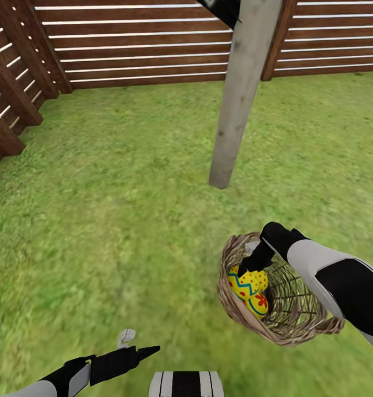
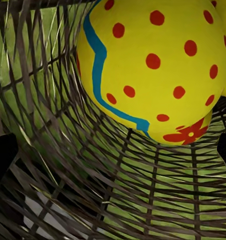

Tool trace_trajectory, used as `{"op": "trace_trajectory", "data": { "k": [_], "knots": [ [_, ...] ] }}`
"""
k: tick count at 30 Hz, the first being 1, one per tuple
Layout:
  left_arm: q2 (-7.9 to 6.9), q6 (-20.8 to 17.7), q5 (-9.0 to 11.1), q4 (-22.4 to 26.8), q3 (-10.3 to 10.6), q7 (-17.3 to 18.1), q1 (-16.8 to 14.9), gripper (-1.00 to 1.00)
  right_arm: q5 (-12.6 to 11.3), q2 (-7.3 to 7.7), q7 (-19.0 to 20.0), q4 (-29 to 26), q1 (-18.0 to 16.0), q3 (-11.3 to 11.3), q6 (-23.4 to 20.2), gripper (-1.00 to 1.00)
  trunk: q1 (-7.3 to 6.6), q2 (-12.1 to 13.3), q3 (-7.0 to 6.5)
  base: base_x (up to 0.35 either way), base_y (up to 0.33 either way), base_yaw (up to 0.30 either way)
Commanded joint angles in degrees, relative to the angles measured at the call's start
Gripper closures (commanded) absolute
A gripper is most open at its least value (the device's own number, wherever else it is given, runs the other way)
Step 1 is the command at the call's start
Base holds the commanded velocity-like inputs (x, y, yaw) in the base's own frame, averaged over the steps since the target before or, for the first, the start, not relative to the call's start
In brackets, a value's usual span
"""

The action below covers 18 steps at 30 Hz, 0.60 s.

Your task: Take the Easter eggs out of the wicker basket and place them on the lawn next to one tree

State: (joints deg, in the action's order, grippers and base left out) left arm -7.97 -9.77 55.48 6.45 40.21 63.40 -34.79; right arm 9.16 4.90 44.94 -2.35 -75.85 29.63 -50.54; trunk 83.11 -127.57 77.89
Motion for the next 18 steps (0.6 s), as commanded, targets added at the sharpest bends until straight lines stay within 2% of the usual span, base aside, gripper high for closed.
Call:
{"op": "trace_trajectory", "data": {
  "k": [1, 18],
  "knots": [
    [-0.03, -0.6, 0.6, 0.0, 0.4, 0.1, 0.0, -1.0, 0.6, 0.03, 0.5, -0.1, 0.0, -0.1, -0.2, -1.0, 0.22, -0.4, 0.22, 0.0, 0.0, 0.0],
    [0.04, -0.6, 0.6, 0.0, 0.4, 0.1, 0.0, -1.0, 0.7, 0.03, 0.1, -0.2, 0.0, -0.2, 1.3, -1.0, 3.95, -7.2, 3.27, 0.0, 0.0, 0.0]
  ]
}}
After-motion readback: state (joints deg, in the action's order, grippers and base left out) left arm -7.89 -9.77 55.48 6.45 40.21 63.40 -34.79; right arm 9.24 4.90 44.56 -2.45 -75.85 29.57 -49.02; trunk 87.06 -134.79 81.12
